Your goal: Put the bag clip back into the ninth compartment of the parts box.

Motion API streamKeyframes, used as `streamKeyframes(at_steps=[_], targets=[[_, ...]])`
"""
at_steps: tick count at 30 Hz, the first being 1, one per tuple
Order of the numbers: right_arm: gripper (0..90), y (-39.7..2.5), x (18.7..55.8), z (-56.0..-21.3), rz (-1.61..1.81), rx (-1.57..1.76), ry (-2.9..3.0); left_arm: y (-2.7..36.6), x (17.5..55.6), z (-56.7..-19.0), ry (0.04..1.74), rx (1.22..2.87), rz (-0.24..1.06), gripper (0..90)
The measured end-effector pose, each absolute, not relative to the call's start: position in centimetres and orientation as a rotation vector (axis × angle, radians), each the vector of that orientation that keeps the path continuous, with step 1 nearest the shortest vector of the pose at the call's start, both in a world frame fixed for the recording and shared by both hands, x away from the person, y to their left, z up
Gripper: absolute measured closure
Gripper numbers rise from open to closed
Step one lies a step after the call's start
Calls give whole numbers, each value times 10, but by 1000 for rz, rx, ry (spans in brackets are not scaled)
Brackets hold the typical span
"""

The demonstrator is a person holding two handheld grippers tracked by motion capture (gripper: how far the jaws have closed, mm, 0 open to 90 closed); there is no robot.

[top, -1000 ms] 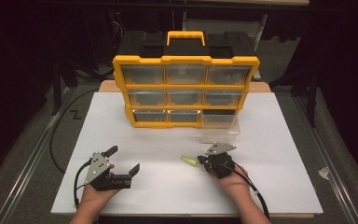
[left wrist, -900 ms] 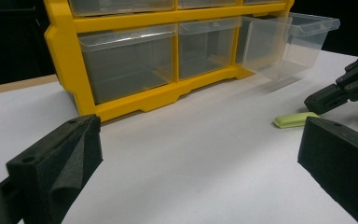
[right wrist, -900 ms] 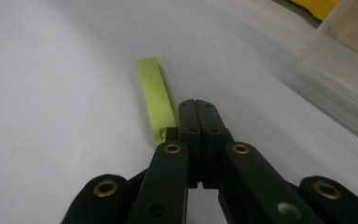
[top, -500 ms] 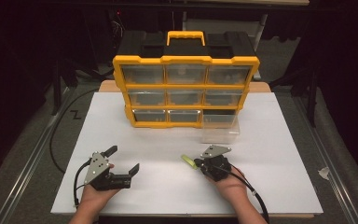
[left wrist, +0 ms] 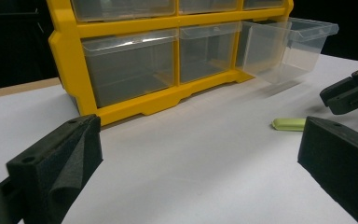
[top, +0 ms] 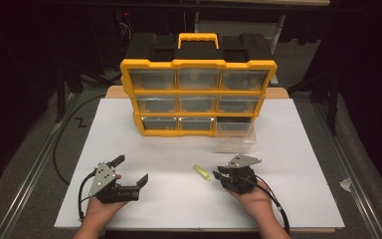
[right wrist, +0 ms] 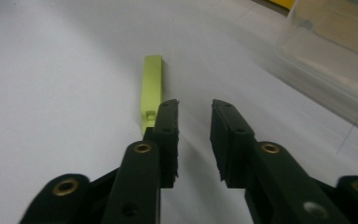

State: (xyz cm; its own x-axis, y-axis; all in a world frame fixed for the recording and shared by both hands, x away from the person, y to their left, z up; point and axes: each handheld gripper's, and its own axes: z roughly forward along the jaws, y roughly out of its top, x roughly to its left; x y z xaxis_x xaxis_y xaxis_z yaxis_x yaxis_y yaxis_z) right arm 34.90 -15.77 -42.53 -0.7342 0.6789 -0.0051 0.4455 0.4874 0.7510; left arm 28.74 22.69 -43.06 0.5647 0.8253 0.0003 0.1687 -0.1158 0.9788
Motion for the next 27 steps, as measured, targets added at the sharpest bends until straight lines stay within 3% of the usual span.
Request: streamKeyframes(at_steps=[14, 20, 27], targets=[[158, -158, 344, -424, 1116, 929, 2419, 227, 288, -431, 852, 1619, 694, 4], [12, -155, 343, -424, 1084, 912, 2418, 227, 288, -431, 851, 1617, 694, 4], [11, -150, 344, -423, 1088, 894, 2439, 227, 288, -431, 851, 1616, 694, 4]])
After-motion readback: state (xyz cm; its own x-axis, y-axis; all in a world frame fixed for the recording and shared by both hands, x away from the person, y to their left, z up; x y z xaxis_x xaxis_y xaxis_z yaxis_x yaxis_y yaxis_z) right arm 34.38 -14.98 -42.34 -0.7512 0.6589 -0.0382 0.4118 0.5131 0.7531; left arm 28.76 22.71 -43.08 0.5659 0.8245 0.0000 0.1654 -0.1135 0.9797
